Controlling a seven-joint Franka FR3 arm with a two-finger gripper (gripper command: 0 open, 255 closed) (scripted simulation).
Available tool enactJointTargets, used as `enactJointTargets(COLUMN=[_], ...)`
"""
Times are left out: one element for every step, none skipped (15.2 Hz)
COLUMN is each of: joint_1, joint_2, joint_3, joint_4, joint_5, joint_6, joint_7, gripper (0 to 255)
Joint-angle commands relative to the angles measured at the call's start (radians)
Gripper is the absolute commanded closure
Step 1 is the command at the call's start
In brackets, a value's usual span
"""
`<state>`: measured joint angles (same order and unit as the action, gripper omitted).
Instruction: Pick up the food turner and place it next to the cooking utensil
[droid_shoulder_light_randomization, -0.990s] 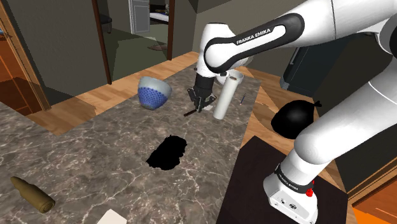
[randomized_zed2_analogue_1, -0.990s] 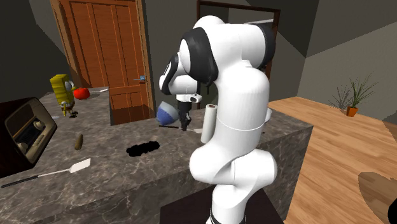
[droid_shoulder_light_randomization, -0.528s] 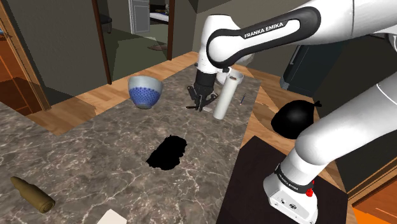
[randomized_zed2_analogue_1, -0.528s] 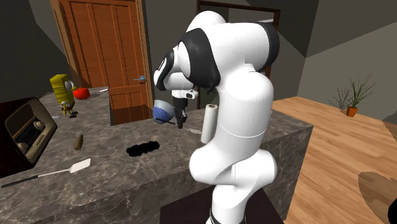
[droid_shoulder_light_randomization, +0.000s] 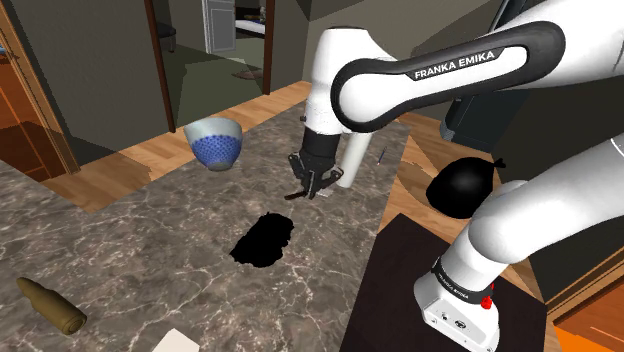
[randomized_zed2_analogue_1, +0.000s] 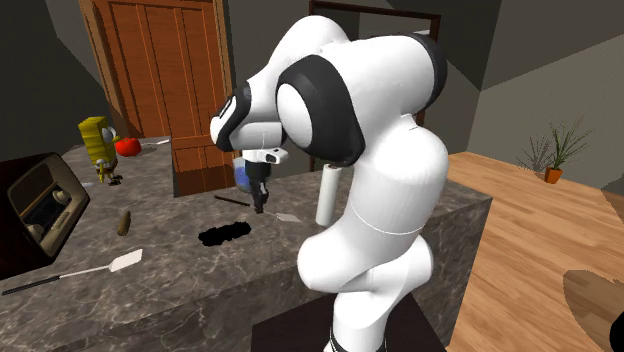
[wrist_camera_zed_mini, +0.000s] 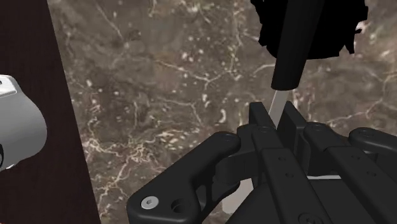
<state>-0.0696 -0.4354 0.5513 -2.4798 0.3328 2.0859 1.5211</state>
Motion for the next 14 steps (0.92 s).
enactJointTargets(joint_1=[0.028, 0.042, 0.055, 0.068, 0.08, 0.092, 0.103, 0.113, 0.123, 0.132, 0.14, 0.147, 0.153, 0.158], joint_2=[-0.016, -0.025, -0.032, -0.038, -0.043, -0.047, -0.049, -0.051, -0.051, -0.049, -0.047, -0.043, -0.038, -0.032], joint_3=[0.035, 0.052, 0.068, 0.085, 0.102, 0.12, 0.138, 0.157, 0.176, 0.196, 0.217, 0.237, 0.259, 0.281], joint_4=[0.0, -0.002, -0.003, -0.002, -0.001, 0.002, 0.006, 0.011, 0.017, 0.024, 0.033, 0.042, 0.053, 0.064], joint_5=[0.023, 0.035, 0.046, 0.056, 0.066, 0.076, 0.085, 0.093, 0.101, 0.107, 0.113, 0.118, 0.122, 0.125], joint_6=[-0.006, -0.008, -0.009, -0.011, -0.012, -0.012, -0.013, -0.013, -0.013, -0.013, -0.012, -0.011, -0.01, -0.008], joint_7=[0.051, 0.073, 0.096, 0.119, 0.142, 0.166, 0.19, 0.215, 0.24, 0.265, 0.291, 0.318, 0.344, 0.371], gripper=[255, 255, 255, 255, 255, 255, 255, 255, 255, 255, 255, 255, 255, 255])
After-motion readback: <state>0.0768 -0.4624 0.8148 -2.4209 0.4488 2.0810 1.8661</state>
